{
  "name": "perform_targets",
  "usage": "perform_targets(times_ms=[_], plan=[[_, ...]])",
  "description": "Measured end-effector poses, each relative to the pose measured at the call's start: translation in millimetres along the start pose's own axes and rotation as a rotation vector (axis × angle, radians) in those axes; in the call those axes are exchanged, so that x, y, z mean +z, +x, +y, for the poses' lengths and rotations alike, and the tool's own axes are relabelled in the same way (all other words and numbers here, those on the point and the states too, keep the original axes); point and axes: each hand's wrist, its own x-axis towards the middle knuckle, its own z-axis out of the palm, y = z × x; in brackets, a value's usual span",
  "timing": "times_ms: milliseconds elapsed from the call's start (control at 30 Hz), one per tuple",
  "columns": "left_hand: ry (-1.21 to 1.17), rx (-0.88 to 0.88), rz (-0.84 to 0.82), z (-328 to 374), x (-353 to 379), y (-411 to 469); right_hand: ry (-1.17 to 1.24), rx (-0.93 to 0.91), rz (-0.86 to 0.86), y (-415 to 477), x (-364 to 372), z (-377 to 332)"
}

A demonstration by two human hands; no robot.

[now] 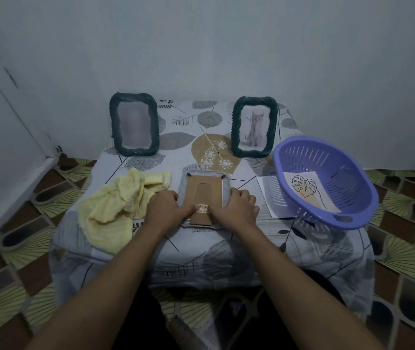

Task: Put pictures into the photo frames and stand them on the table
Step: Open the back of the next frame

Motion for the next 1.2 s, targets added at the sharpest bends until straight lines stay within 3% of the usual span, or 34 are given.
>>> perform_targets(times_ms=[400,533,733,1200], plan=[[-0.008,-0.003,0.023,13.7,9.5,-8.4,-0.059,-0.031,0.052,1.7,-3.2,16.0],[-0.026,0.002,0.022,12.1,10.3,-8.4,-0.029,-0.183,0.056,3.3,-1.1,22.0],[-0.04,-0.013,-0.101,8.5,8.0,-0.8,-0.202,-0.361,-0.098,11.8,1.2,35.4],[-0.041,0.079,-0.004,27.4,16.2,66.4,-0.22,-0.364,-0.089,16.7,7.2,36.9]])
